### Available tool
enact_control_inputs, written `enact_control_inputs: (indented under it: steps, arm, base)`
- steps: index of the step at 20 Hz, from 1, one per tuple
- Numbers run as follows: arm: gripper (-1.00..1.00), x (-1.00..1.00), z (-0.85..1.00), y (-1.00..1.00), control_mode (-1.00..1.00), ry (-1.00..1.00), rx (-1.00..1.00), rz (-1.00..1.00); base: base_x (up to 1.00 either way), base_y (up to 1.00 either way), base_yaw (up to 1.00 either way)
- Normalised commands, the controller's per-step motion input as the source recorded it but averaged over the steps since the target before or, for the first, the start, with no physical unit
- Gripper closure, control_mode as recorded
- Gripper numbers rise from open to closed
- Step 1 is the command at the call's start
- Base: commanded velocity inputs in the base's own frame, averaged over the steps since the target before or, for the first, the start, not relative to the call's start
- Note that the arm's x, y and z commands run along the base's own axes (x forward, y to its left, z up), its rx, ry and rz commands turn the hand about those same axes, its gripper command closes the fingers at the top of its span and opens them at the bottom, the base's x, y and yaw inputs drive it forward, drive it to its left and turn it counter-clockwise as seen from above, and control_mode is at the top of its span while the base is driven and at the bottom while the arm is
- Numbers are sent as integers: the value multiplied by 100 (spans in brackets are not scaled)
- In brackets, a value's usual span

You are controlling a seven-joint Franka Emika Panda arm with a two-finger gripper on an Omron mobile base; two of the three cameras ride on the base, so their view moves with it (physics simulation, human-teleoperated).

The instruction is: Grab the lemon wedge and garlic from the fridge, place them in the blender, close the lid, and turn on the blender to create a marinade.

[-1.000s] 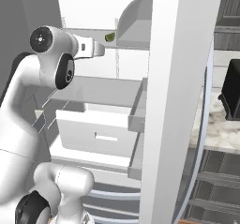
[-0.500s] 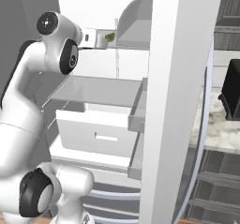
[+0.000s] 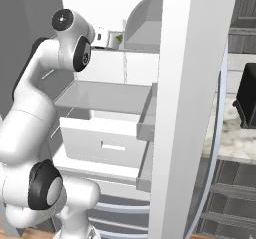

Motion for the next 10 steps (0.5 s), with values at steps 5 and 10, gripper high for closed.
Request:
enact_control_inputs:
  steps: [5,10]
  arm:
    - [-100,44,-18,0,-100,0,5,0]
    - [-100,47,-11,0,-100,0,5,0]
  base:
    - [0,0,0]
    - [0,0,0]
